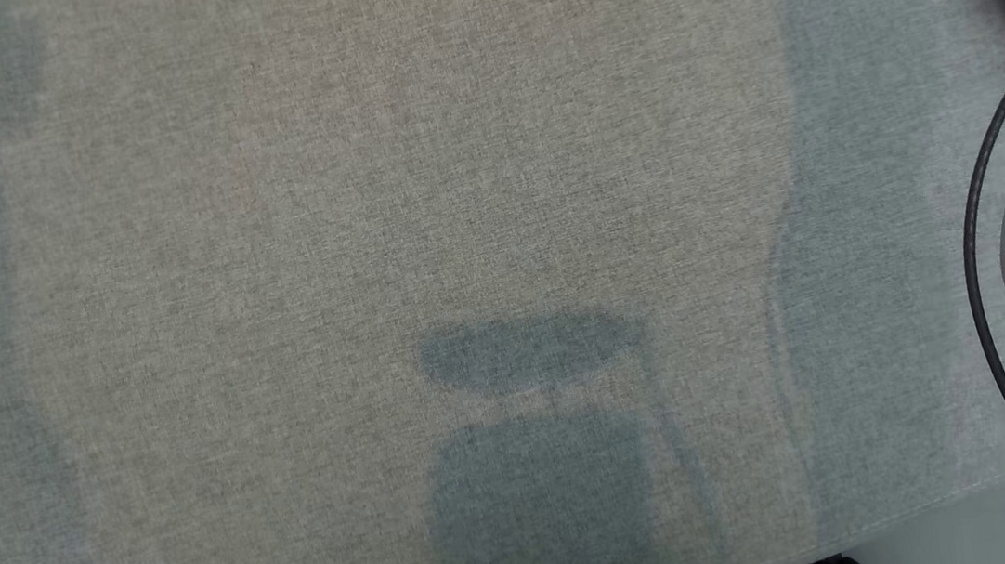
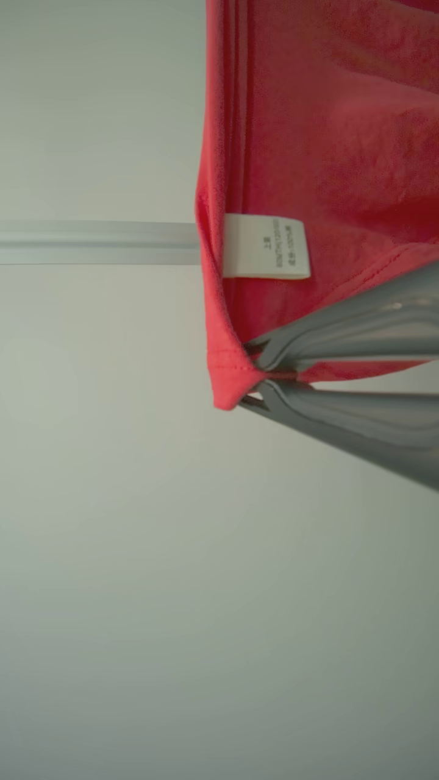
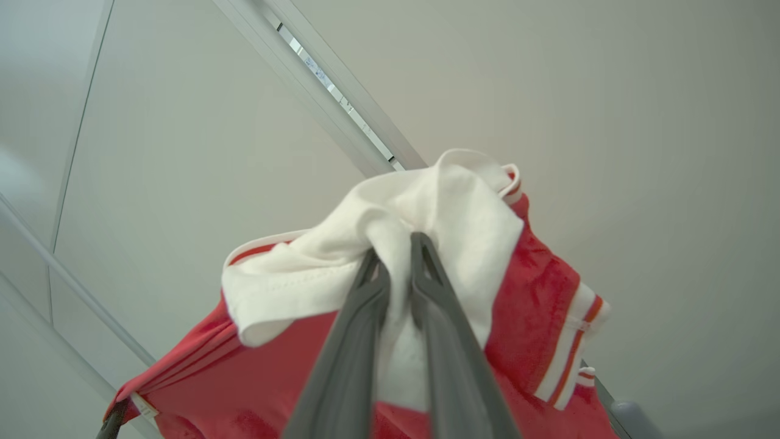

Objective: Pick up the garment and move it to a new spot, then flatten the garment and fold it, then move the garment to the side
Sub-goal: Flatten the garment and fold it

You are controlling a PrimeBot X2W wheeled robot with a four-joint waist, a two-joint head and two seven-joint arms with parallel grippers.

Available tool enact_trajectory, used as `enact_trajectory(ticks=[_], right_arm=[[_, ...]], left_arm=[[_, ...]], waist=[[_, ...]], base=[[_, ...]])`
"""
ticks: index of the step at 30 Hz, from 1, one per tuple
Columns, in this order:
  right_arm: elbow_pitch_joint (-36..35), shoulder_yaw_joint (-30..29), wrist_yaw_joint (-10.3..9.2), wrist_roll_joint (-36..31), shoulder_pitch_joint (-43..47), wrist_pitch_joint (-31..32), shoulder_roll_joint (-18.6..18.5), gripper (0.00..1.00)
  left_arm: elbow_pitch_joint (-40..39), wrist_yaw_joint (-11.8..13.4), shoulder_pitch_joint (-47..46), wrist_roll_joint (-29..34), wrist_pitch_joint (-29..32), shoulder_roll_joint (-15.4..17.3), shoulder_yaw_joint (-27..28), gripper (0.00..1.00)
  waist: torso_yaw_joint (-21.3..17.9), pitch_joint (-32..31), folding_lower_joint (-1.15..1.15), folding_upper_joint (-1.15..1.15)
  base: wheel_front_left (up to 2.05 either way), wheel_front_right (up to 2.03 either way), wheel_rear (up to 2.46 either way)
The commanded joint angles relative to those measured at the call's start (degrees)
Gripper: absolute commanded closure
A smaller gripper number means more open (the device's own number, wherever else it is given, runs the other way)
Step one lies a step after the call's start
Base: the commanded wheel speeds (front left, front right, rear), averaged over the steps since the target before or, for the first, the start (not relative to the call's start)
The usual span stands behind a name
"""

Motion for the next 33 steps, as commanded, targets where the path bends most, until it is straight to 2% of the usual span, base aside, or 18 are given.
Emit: enact_trajectory(ticks=[1, 3, 6, 11, 17, 22, 27, 33], right_arm=[[1.76, -0.64, -0.97, 1.62, 0.68, -2.52, -2.24, 1.00], [3.70, 2.57, -0.92, 3.52, 2.54, -3.96, -1.84, 1.00], [4.50, 7.21, -0.65, 5.20, 9.78, -5.40, -1.68, 1.00], [-0.16, 12.18, -0.59, 8.33, 27.62, -4.58, -1.57, 1.00], [-5.78, 12.65, -0.66, 12.17, 48.70, -2.34, -2.73, 1.00], [-11.01, 11.71, -0.75, 14.76, 60.08, -1.25, -3.76, 1.00], [-15.27, 12.06, -0.73, 12.96, 68.73, -3.21, -6.12, 1.00], [-17.79, 15.45, -0.66, 7.13, 79.81, -9.57, -9.77, 1.00]], left_arm=[[2.83, 0.30, -1.14, 0.60, -2.52, 0.81, 1.27, 1.00], [5.71, -1.84, -0.28, 1.00, -5.52, -1.35, -0.63, 1.00], [8.41, -3.62, 5.39, 1.00, -9.73, -3.46, -2.76, 1.00], [8.43, -4.74, 21.27, -0.16, -12.43, -5.18, -4.18, 1.00], [2.45, -4.16, 41.56, -1.00, -12.85, -8.15, -2.90, 1.00], [-5.15, -2.74, 54.89, -1.13, -12.79, -10.93, 1.01, 1.00], [-11.57, -1.55, 67.30, -0.08, -12.81, -13.52, 3.75, 1.00], [-15.50, -0.62, 81.05, 2.04, -12.81, -17.58, 3.62, 1.00]], waist=[[1.17, 4.40, -0.01, 0.00], [1.57, 5.06, -0.01, 0.00], [2.01, 4.71, -0.01, 0.00], [2.73, 2.56, -0.01, 0.00], [3.89, -1.65, -0.01, 0.00], [4.71, -6.37, -0.01, 0.00], [4.70, -11.67, -0.01, 0.00], [4.74, -18.36, -0.01, 0.00]], base=[[0.00, 0.00, 0.00], [0.00, 0.00, 0.00], [0.00, 0.00, 0.00], [0.00, 0.00, 0.00], [0.00, 0.00, 0.00], [0.00, 0.00, 0.00], [0.00, 0.00, 0.00], [0.00, 0.00, 0.00]])
